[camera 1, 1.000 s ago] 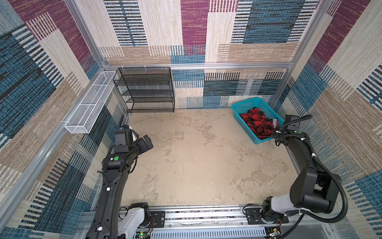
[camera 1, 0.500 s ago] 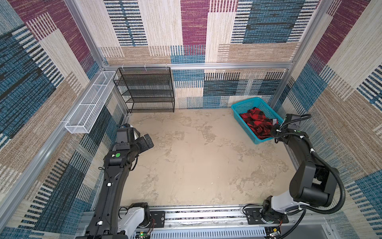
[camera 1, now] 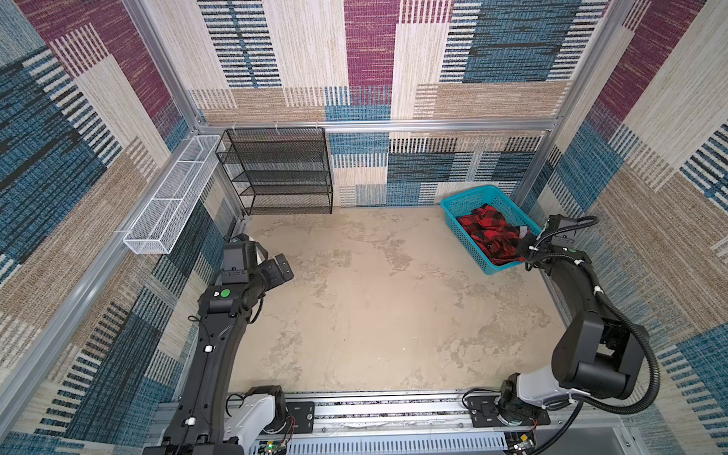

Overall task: Fold and stack the long sleeve shirts
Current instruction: 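Reach the right gripper into the teal basket while the left arm rises, then grasp the plaid shirt with the right gripper and pull it out onto the table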

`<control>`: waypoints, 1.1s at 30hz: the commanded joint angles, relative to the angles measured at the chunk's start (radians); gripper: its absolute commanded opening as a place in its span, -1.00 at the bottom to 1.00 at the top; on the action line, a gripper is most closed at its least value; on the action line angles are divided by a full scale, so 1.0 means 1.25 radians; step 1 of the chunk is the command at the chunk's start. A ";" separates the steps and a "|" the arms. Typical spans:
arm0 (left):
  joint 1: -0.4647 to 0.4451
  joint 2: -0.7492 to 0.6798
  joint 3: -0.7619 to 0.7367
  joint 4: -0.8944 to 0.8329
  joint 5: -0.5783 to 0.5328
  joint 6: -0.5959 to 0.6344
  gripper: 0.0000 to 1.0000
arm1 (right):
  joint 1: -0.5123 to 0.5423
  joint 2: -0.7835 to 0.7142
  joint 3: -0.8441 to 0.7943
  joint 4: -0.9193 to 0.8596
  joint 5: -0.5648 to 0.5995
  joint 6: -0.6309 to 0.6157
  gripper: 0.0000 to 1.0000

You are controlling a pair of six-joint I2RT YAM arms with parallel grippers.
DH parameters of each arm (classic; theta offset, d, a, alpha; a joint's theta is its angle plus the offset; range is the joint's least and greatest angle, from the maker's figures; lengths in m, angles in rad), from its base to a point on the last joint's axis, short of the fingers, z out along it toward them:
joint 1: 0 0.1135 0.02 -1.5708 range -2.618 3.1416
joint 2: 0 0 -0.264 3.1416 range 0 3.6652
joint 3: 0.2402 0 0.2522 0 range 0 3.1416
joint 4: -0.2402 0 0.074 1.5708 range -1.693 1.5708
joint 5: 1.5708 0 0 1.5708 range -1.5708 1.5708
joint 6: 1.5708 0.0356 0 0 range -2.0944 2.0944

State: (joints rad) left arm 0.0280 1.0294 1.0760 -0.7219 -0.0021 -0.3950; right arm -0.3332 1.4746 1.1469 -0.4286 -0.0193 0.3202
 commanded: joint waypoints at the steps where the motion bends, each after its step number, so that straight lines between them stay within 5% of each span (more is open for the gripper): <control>1: -0.002 0.002 0.001 0.007 -0.012 -0.001 0.98 | 0.001 -0.004 -0.007 0.000 0.039 -0.006 -0.21; 18: -0.010 0.016 0.006 0.009 -0.034 -0.007 0.98 | -0.003 0.106 0.005 0.074 -0.011 -0.007 -0.16; 26: -0.015 0.034 0.013 0.018 -0.038 -0.009 0.98 | -0.003 0.096 0.031 0.115 -0.089 -0.013 -0.67; 33: -0.024 0.055 0.026 0.058 -0.012 -0.020 0.98 | -0.003 0.007 0.074 0.110 -0.200 -0.015 -0.80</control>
State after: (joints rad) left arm 0.0029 1.0874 1.0920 -0.6933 -0.0418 -0.4026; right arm -0.3370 1.5280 1.2171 -0.3336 -0.1844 0.3058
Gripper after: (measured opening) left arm 0.991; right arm 0.106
